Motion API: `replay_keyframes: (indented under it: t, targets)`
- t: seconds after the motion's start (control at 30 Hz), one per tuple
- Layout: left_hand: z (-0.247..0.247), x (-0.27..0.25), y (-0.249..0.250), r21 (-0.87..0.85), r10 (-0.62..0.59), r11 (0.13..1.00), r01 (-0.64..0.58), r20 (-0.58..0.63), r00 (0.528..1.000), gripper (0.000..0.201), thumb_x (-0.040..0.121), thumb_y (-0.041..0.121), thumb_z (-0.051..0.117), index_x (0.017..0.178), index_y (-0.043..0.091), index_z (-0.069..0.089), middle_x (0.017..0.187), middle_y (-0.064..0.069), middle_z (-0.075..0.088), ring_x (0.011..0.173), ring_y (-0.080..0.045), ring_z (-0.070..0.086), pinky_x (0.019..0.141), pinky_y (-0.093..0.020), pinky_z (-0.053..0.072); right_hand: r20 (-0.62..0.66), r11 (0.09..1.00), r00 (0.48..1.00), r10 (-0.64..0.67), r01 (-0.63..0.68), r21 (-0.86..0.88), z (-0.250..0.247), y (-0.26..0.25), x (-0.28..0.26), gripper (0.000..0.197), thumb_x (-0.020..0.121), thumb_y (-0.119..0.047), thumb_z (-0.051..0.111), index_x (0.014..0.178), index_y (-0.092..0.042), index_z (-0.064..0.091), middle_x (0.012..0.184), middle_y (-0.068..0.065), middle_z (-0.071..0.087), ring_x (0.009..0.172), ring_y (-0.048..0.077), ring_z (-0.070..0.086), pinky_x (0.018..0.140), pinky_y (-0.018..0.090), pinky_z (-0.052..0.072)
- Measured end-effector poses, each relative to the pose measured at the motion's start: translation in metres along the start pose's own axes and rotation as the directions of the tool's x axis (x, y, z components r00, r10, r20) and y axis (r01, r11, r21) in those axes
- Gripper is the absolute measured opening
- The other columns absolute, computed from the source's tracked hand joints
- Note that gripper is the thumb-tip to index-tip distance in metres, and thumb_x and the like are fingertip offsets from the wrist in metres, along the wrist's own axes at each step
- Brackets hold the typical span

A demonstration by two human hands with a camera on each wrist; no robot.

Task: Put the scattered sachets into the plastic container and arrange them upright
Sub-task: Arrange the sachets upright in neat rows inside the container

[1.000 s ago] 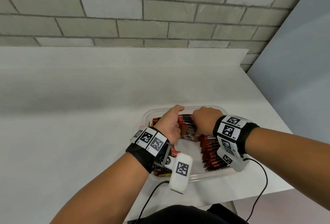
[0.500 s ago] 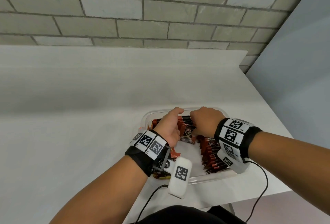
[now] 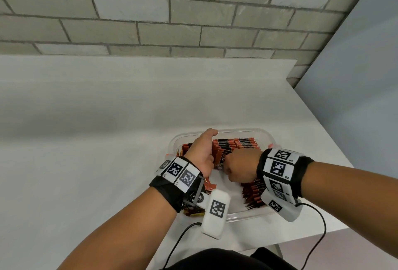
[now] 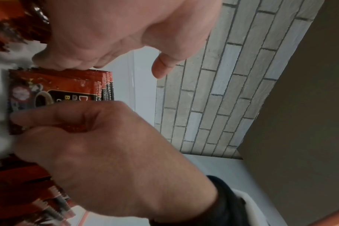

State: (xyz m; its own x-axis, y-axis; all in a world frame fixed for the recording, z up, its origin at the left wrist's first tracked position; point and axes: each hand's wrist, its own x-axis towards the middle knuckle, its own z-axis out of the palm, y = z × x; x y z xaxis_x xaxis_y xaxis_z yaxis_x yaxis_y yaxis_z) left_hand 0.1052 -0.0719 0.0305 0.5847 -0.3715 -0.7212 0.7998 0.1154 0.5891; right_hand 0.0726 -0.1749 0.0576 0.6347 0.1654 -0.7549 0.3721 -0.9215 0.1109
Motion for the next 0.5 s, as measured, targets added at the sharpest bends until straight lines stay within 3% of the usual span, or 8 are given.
replay_keyframes:
  t: [0.13, 0.27, 0.5]
  targets:
    - [-0.0014, 0.0024, -0.0012, -0.002, -0.001, 1.0, 0.001, 0.017, 1.0, 0.075, 0.089, 0.043, 0.054, 0.15, 0.013, 0.023, 0.155, -0.019, 0.026, 0.143, -0.034, 0.023, 0.117, -0.046, 0.021, 0.06, 0.999, 0.998, 0.038, -0.036, -0.032, -0.0019, 0.0009, 0.005, 0.027, 0.095, -0.022, 0.041, 0.072, -0.011, 0.049, 0.07, 0.0, 0.047, 0.08, 0.021, 0.05, 0.069, 0.028, 0.04]
    - [-0.0029, 0.0029, -0.0008, 0.008, -0.01, 1.0, 0.01, 0.03, 0.999, 0.073, 0.09, 0.043, 0.053, 0.15, 0.013, 0.023, 0.154, -0.021, 0.027, 0.142, -0.038, 0.024, 0.117, -0.05, 0.018, 0.057, 0.999, 0.997, 0.051, -0.05, -0.014, -0.0035, 0.001, 0.0071, 0.016, 0.095, -0.023, 0.041, 0.088, -0.011, 0.051, 0.085, 0.004, 0.054, 0.082, 0.021, 0.051, 0.07, 0.028, 0.04]
    - [-0.0032, 0.0088, -0.0022, 0.017, -0.054, 0.998, 0.053, 0.054, 0.997, 0.072, 0.09, 0.041, 0.052, 0.149, 0.014, 0.02, 0.155, -0.024, 0.022, 0.139, -0.046, 0.025, 0.113, -0.058, 0.018, 0.065, 0.997, 0.995, 0.071, -0.068, -0.044, -0.0041, -0.0005, 0.0079, 0.018, 0.096, -0.024, 0.04, 0.086, -0.01, 0.047, 0.071, 0.0, 0.045, 0.082, 0.022, 0.05, 0.07, 0.028, 0.039]
